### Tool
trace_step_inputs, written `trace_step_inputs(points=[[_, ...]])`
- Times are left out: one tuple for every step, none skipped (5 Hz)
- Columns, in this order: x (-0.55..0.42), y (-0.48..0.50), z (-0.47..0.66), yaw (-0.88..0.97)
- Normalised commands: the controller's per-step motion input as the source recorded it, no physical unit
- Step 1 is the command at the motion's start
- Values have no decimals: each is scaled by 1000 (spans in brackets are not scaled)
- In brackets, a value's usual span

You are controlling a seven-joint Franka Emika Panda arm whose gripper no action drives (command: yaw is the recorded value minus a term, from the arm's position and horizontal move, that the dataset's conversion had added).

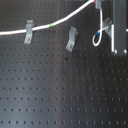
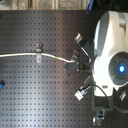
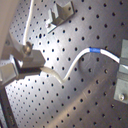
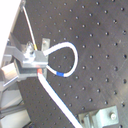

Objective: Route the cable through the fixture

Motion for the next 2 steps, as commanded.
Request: trace_step_inputs(points=[[1, -53, 13, 0], [-235, -411, 336, 0]])
